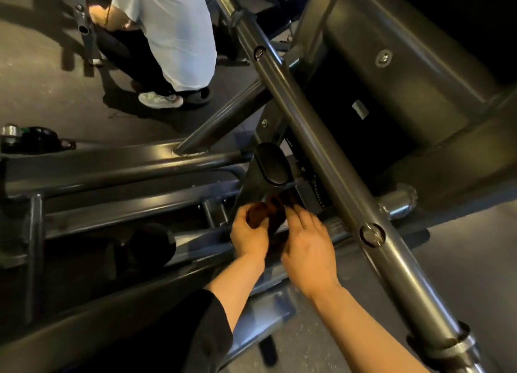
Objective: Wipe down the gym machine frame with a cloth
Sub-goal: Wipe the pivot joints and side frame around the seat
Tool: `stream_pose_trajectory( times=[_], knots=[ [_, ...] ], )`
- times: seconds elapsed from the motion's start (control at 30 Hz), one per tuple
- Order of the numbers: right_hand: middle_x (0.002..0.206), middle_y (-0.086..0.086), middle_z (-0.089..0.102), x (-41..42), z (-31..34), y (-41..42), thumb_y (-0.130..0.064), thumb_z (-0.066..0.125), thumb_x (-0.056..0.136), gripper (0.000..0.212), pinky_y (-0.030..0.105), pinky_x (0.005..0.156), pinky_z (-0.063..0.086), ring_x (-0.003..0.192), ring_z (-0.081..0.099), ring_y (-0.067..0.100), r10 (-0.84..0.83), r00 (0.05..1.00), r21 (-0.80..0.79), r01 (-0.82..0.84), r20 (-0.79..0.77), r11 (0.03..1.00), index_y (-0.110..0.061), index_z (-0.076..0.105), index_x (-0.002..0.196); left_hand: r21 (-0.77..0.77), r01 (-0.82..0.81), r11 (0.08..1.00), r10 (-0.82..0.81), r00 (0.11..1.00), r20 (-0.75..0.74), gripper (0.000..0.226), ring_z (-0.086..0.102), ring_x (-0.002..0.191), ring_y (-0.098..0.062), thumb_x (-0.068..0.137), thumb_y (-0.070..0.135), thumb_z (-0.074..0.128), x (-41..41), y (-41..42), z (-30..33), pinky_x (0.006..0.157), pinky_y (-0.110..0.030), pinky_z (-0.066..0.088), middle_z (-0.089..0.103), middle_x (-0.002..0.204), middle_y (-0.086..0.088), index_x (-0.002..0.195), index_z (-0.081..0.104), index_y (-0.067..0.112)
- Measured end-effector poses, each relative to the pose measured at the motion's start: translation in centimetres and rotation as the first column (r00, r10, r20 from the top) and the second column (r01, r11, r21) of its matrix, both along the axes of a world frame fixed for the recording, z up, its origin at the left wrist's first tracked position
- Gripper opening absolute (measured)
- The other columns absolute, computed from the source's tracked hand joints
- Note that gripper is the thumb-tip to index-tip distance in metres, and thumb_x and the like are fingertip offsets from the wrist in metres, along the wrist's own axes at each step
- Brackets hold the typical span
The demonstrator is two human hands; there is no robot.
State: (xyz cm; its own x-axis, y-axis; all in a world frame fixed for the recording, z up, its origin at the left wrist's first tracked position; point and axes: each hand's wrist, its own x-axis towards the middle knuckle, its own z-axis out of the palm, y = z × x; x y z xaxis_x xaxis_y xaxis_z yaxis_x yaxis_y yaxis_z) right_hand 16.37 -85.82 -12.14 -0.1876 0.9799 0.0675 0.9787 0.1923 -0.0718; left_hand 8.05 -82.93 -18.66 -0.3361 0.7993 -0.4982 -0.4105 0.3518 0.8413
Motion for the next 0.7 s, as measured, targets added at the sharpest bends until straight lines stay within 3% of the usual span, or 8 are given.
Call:
stream_pose_trajectory(
  times=[0.1, 0.2, 0.3, 0.4, 0.5, 0.57, 0.63, 0.7],
  knots=[
    [0.153, 0.017, 0.034, -1.1, 0.7, 3.0, 0.005, 0.058, 0.079, 0.071, 0.039, 0.112, 0.034, 0.136, 0.037, 0.035, -0.003, 0.999, -0.094, -0.002, -0.049, 0.996, -0.004, 0.038, 0.146, 0.023, -0.131, 0.991, 0.13, 0.991, 0.031, 0.038, 0.059, 0.104, -0.018, 0.085, -0.007, 0.063, -0.5, 2.4, -0.5, 0.097, -0.031, 0.047, 0.065, 0.109, -0.003, 0.116, 0.06, 0.015],
    [0.163, 0.006, 0.012, -2.3, 1.0, 6.6, 0.001, 0.054, 0.088, 0.074, 0.03, 0.118, 0.018, 0.148, 0.013, 0.024, 0.037, 0.999, -0.117, -0.039, -0.026, 0.992, -0.013, 0.022, 0.154, -0.015, -0.232, 0.973, 0.232, 0.961, 0.15, 0.034, 0.061, 0.099, -0.017, 0.083, -0.009, 0.062, 0.0, 4.6, -0.5, 0.091, -0.027, 0.05, 0.067, 0.104, -0.004, 0.112, 0.064, 0.01],
    [0.163, 0.004, 0.012, -2.7, 0.7, 8.7, 0.004, 0.051, 0.089, 0.074, 0.024, 0.118, 0.011, 0.15, 0.008, 0.017, 0.065, 0.997, -0.13, -0.061, 0.028, 0.99, -0.012, 0.02, 0.154, -0.268, -0.261, 0.927, 0.358, 0.828, 0.432, 0.018, 0.064, 0.091, -0.024, 0.092, 0.005, 0.054, 0.7, 5.0, -1.8, 0.077, -0.03, 0.055, 0.068, 0.092, -0.008, 0.105, 0.067, 0.007],
    [0.16, 0.008, 0.02, -2.7, -0.6, 9.4, 0.005, 0.056, 0.086, 0.073, 0.021, 0.113, 0.009, 0.148, 0.018, 0.019, 0.087, 0.996, -0.063, -0.085, 0.037, 0.994, -0.009, 0.026, 0.152, -0.407, -0.264, 0.875, 0.455, 0.736, 0.501, 0.013, 0.065, 0.101, -0.031, 0.092, 0.012, 0.058, 1.2, 6.6, -5.0, 0.091, -0.04, 0.054, 0.069, 0.103, -0.012, 0.101, 0.066, 0.011],
    [0.159, 0.009, 0.025, -2.1, -1.3, 9.0, 0.007, 0.059, 0.083, 0.074, 0.026, 0.115, 0.015, 0.147, 0.022, 0.022, 0.067, 0.997, -0.056, -0.066, 0.029, 0.996, -0.008, 0.031, 0.15, -0.563, -0.273, 0.78, 0.545, 0.739, 0.396, 0.022, 0.063, 0.104, -0.033, 0.092, 0.015, 0.055, 0.6, 7.5, -5.9, 0.096, -0.044, 0.051, 0.067, 0.111, -0.014, 0.107, 0.069, 0.007],
    [0.147, 0.018, 0.044, -1.9, -1.4, 8.4, 0.006, 0.062, 0.078, 0.066, 0.038, 0.11, 0.037, 0.134, 0.043, 0.033, 0.094, 0.995, 0.022, -0.095, 0.037, 0.995, -0.002, 0.046, 0.141, -0.515, -0.311, 0.799, 0.509, 0.805, 0.304, 0.024, 0.061, 0.106, -0.032, 0.09, 0.006, 0.057, -0.4, 7.3, -5.9, 0.096, -0.045, 0.051, 0.064, 0.114, -0.01, 0.11, 0.066, 0.013],
    [0.119, 0.02, 0.062, -2.3, -1.9, 7.7, 0.001, 0.059, 0.074, 0.049, 0.046, 0.081, 0.056, 0.1, 0.061, 0.038, 0.172, 0.983, 0.077, -0.176, 0.061, 0.981, 0.0, 0.062, 0.123, -0.42, -0.271, 0.866, 0.39, 0.892, 0.228, 0.029, 0.06, 0.108, -0.03, 0.088, 0.001, 0.058, -0.9, 7.0, -6.7, 0.097, -0.047, 0.05, 0.064, 0.114, -0.007, 0.105, 0.064, 0.024],
    [0.117, 0.018, 0.062, -3.4, -2.5, 7.2, -0.001, 0.057, 0.075, 0.051, 0.043, 0.066, 0.058, 0.089, 0.064, 0.036, 0.238, 0.968, -0.044, -0.235, 0.074, 0.971, -0.006, 0.061, 0.126, -0.291, -0.217, 0.932, 0.302, 0.908, 0.291, 0.03, 0.063, 0.106, -0.029, 0.089, 0.002, 0.057, -1.8, 6.4, -6.2, 0.094, -0.049, 0.052, 0.066, 0.111, -0.006, 0.098, 0.064, 0.029]
  ],
)
